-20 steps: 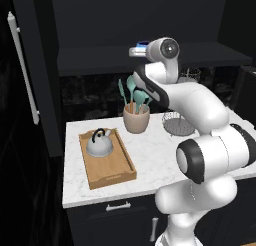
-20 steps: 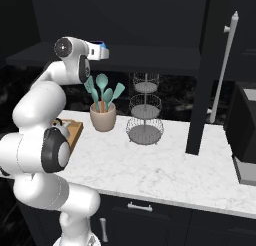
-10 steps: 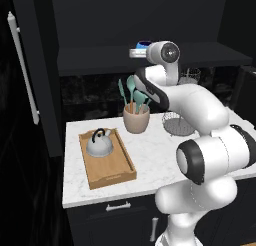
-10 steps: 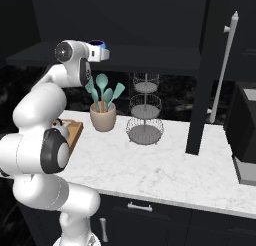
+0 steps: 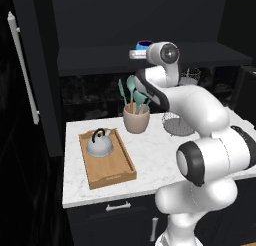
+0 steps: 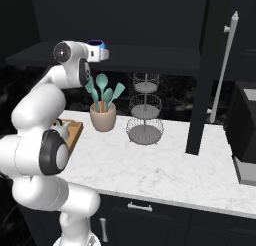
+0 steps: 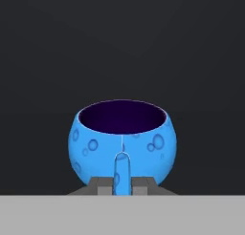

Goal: Pick the kettle from the counter and place it on the tray. Then pick the mug from the cabinet and place it on the tray. Then close the cabinet doors.

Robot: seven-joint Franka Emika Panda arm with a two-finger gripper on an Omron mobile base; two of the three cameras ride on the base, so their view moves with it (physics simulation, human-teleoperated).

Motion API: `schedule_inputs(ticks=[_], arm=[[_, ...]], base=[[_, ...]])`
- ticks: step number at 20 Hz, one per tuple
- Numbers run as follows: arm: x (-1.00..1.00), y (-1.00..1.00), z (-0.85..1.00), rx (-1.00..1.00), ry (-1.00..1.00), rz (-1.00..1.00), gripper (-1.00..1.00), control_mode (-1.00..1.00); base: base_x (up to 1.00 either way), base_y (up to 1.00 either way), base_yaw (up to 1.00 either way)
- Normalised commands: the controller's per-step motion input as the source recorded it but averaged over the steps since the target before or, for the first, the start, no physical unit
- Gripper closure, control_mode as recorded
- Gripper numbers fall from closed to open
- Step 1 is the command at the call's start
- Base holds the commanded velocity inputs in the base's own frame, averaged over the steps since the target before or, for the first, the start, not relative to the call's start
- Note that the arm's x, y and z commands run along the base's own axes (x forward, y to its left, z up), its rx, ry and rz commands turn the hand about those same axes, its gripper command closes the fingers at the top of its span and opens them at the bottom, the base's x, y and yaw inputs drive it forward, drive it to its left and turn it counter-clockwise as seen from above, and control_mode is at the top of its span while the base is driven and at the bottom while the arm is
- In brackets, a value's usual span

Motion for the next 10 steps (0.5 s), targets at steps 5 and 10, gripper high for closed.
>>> schedule_inputs(ticks=[5,10], arm=[[-0.40,-0.05,-0.12,0.00,-0.09,0.00,1.00,-1.00],[-0.92,0.00,-0.18,-0.01,-0.19,0.00,1.00,-1.00]], base=[[0.00,0.00,0.00],[0.00,0.00,0.00]])
